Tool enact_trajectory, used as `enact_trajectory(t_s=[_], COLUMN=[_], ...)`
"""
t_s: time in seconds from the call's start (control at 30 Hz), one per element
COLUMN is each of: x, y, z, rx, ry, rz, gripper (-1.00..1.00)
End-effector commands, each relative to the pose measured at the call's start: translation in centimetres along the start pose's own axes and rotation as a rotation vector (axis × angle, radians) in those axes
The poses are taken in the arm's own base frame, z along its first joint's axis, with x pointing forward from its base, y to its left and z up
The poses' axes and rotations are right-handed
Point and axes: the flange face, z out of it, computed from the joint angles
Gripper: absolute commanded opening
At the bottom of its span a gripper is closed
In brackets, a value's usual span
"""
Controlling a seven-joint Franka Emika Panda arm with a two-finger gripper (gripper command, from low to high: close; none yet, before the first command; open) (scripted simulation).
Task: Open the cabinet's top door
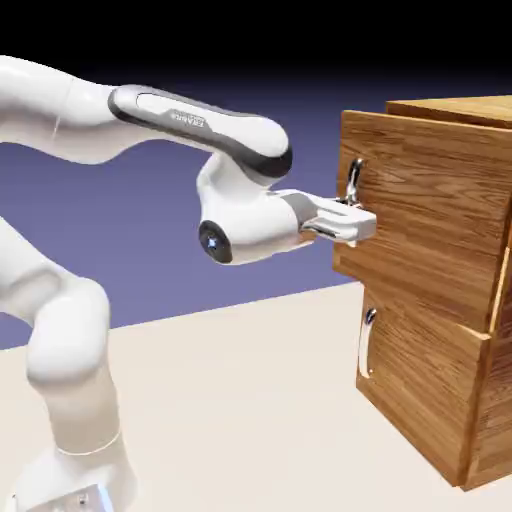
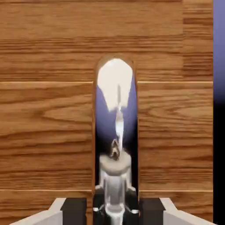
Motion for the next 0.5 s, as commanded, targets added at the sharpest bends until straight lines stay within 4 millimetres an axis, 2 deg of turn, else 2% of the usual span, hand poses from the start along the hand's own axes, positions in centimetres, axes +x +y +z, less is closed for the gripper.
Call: enact_trajectory(t_s=[0.0,0.47], x=[-0.2,-4.0], y=[-0.2,-3.9], z=[-0.5,-7.1], rx=[-0.014,-0.217], ry=[0.014,0.217], rz=[0.0,0.0], gripper=[-1.0,-1.0])
